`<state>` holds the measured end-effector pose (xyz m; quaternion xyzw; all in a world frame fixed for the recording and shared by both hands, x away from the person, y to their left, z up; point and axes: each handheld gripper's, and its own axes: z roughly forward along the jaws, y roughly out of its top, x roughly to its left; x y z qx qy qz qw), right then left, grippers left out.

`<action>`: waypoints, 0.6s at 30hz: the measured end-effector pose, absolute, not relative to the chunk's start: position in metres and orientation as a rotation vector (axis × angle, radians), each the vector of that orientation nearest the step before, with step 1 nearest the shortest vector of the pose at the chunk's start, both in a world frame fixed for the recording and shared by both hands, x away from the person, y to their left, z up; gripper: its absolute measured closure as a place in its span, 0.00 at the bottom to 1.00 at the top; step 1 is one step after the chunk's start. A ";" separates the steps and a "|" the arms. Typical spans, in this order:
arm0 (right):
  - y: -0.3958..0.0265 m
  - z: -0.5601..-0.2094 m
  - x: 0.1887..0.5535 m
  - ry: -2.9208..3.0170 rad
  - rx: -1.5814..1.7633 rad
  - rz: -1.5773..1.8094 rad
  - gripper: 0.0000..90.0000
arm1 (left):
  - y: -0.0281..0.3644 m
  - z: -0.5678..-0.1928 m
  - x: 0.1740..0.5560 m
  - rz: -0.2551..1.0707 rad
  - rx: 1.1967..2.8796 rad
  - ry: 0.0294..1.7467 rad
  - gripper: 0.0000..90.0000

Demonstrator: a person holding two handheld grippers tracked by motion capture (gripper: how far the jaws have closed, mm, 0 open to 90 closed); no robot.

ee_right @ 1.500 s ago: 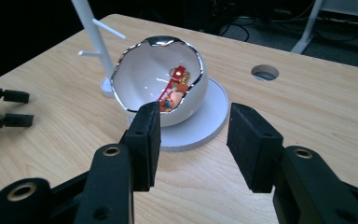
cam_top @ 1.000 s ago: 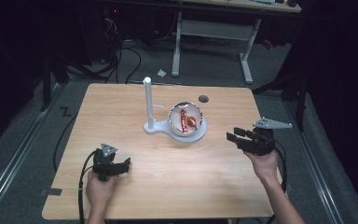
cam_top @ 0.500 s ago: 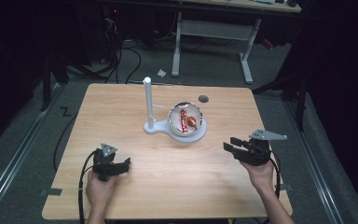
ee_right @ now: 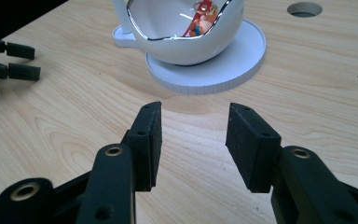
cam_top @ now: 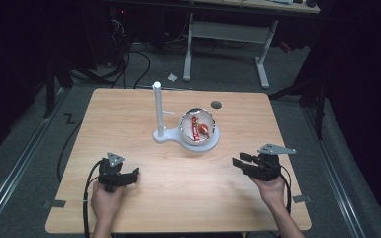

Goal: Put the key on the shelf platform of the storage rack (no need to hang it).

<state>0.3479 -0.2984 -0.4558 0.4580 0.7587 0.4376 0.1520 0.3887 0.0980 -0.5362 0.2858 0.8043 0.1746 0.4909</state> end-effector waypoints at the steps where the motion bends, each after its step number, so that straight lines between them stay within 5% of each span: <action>1: -0.297 -0.457 0.348 2.184 1.310 1.248 0.62 | 0.098 -0.536 0.389 0.425 0.694 1.953 0.20; 18: -0.278 -0.490 0.356 2.262 1.301 1.140 0.61 | 0.098 -0.536 0.389 0.424 0.694 1.953 0.20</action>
